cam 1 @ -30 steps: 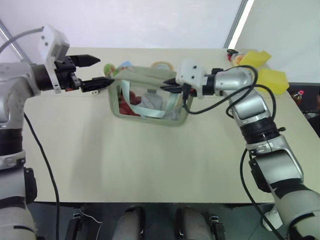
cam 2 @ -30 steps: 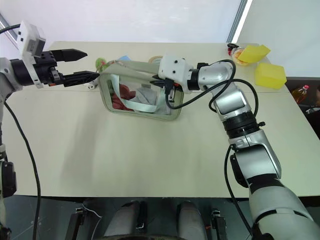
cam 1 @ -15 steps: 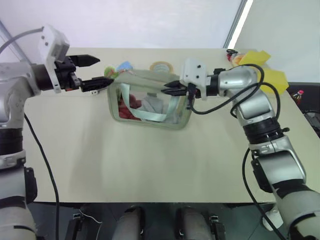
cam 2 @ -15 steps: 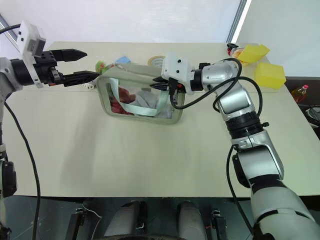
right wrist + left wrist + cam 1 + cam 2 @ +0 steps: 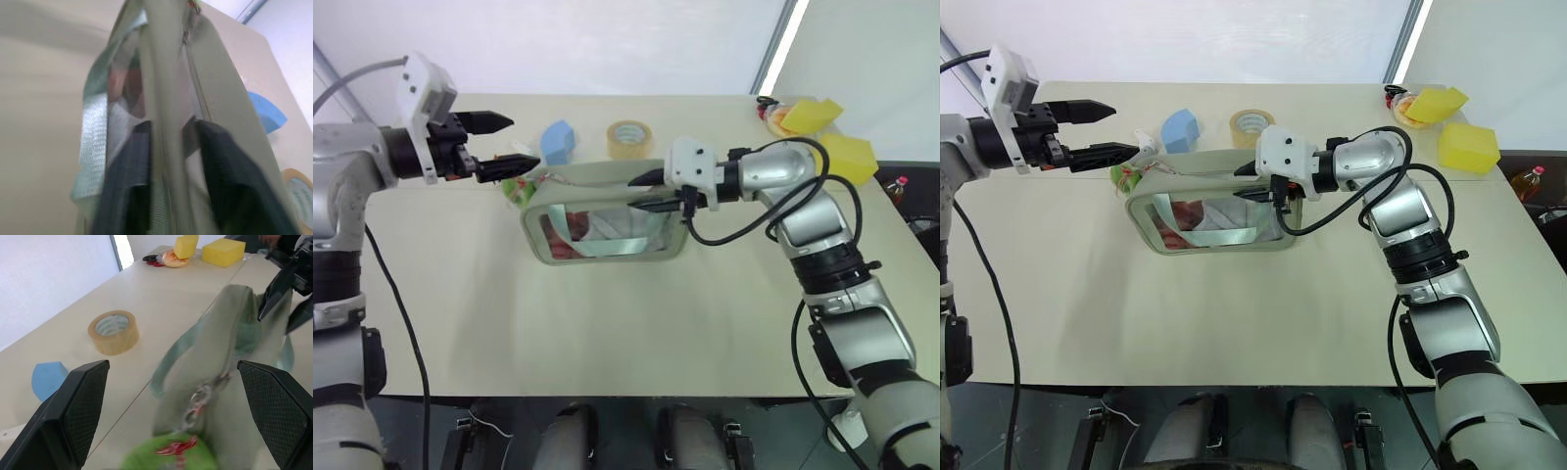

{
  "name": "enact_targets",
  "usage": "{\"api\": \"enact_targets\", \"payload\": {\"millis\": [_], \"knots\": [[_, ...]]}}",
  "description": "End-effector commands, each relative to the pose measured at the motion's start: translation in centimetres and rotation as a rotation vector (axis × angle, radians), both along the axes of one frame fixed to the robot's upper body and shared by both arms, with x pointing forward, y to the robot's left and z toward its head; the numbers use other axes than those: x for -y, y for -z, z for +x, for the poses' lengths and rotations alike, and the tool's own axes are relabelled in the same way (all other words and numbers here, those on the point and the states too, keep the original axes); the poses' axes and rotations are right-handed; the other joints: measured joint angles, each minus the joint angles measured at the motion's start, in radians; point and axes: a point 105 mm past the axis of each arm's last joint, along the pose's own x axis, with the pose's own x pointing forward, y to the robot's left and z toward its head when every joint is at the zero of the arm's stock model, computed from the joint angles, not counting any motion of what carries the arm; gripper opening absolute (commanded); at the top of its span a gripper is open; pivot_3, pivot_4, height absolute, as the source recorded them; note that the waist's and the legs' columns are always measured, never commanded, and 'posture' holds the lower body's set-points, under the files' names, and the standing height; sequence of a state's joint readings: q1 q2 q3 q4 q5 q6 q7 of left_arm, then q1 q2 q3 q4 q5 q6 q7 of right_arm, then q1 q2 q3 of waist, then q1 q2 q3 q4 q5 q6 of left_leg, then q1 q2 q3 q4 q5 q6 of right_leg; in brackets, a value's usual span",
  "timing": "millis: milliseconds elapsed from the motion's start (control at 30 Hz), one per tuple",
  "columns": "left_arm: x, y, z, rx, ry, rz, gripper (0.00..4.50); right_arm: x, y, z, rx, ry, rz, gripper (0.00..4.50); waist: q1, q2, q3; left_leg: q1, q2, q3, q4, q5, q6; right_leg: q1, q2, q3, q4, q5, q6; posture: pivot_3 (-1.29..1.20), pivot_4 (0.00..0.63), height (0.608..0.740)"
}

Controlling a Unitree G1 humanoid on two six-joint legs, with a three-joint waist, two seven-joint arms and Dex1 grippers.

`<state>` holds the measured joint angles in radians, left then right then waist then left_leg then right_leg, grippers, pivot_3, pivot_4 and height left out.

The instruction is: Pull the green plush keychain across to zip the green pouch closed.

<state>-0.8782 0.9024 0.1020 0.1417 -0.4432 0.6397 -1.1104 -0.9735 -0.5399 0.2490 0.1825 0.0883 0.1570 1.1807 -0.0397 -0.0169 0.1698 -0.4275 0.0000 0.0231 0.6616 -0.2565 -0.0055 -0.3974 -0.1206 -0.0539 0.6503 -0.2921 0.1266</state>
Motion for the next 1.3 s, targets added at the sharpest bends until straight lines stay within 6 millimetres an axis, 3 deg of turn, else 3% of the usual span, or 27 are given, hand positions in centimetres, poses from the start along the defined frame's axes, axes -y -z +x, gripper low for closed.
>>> {"api": "enact_targets", "payload": {"millis": [33, 133, 233, 367, 533, 633, 767, 900, 1033, 1300], "knots": [[-0.9, -1.6, -0.2, 0.06, -0.026, 0.02, 4.5, 1.0, -2.6, -0.9, 0.074, 0.02, 0.013, 2.98, 0.002, 0.0, 0.0, 0.0, 0.0, 0.0, 0.0, 0.0, 0.0, 0.0, 0.0, 0.0, 0.0, 0.0, 0.0, 0.0, 0.15, 0.74], [-2.6, -1.9, 0.0, 0.063, -0.08, 0.026, 4.5, 2.5, -3.8, -1.8, 0.062, 0.057, 0.021, 2.98, 0.004, 0.0, 0.0, 0.0, 0.0, 0.0, 0.0, 0.0, 0.0, 0.0, 0.0, 0.0, 0.0, 0.0, 0.0, 0.0, 0.15, 0.74], [-4.4, -1.8, -0.1, 0.051, -0.13, 0.041, 4.5, 4.1, -3.7, -2.8, 0.029, 0.097, 0.0, 2.98, 0.006, 0.0, 0.0, 0.0, 0.0, 0.0, 0.0, 0.0, 0.0, 0.0, 0.0, 0.0, 0.0, 0.0, 0.0, 0.0, 0.15, 0.74], [-5.7, -1.2, -0.5, 0.02, -0.147, 0.059, 4.5, 5.6, -2.0, -2.8, -0.02, 0.159, -0.013, 2.98, 0.011, 0.0, 0.0, 0.0, 0.0, 0.001, 0.0, 0.0, 0.0, 0.0, 0.0, 0.0, 0.0, 0.0, 0.0, 0.0, 0.15, 0.74], [-5.6, 0.1, -0.5, -0.02, -0.132, 0.099, 4.5, 5.2, 0.3, -1.6, -0.069, 0.176, -0.012, 2.98, 0.016, 0.0, 0.0, 0.0, 0.0, 0.001, 0.0, 0.0, 0.001, 0.0, 0.0, 0.0, 0.0, 0.0, 0.0, 0.0, 0.15, 0.74], [-6.1, 2.0, -0.3, -0.052, -0.144, 0.156, 4.5, 5.0, 0.8, -1.6, -0.094, 0.153, -0.015, 2.19, 0.022, 0.0, 0.0, 0.0, 0.0, 0.001, 0.0, 0.0, 0.001, 0.0, 0.0, 0.0, 0.0, 0.0, 0.0, 0.0, 0.15, 0.74], [-6.2, 3.6, 0.3, -0.063, -0.155, 0.171, 4.5, 4.6, 0.7, -2.0, -0.109, 0.128, -0.009, 0.14, 0.025, 0.0, 0.0, 0.0, 0.0, 0.001, 0.0, 0.0, 0.001, 0.0, 0.0, 0.0, -0.001, 0.0, 0.0, 0.0, 0.15, 0.74], [-5.5, 5.4, 2.2, -0.072, -0.171, 0.116, 4.5, 4.4, 1.0, -2.5, -0.11, 0.112, -0.032, 0.05, 0.028, 0.0, 0.0, 0.0, 0.0, 0.001, 0.0, 0.0, 0.001, 0.001, 0.0, 0.0, -0.001, 0.0, 0.0, 0.0, 0.15, 0.74], [-4.8, 5.4, 3.8, -0.06, -0.182, 0.063, 4.5, 4.0, 1.2, -3.0, -0.12, 0.098, -0.036, 0.05, 0.025, -0.001, 0.0, 0.0, -0.001, 0.002, 0.001, 0.0, 0.001, 0.001, 0.0, -0.001, 0.0, 0.0, 0.0, 0.0, 0.15, 0.74], [-2.9, 5.4, 4.8, -0.053, -0.115, 0.054, 4.5, 4.0, 1.6, -3.0, -0.112, 0.118, -0.038, 0.05, 0.022, -0.001, 0.0, 0.0, -0.001, 0.002, 0.001, 0.0, 0.001, 0.0, 0.0, -0.001, 0.0, 0.0, 0.0, 0.0, 0.15, 0.74]]}}
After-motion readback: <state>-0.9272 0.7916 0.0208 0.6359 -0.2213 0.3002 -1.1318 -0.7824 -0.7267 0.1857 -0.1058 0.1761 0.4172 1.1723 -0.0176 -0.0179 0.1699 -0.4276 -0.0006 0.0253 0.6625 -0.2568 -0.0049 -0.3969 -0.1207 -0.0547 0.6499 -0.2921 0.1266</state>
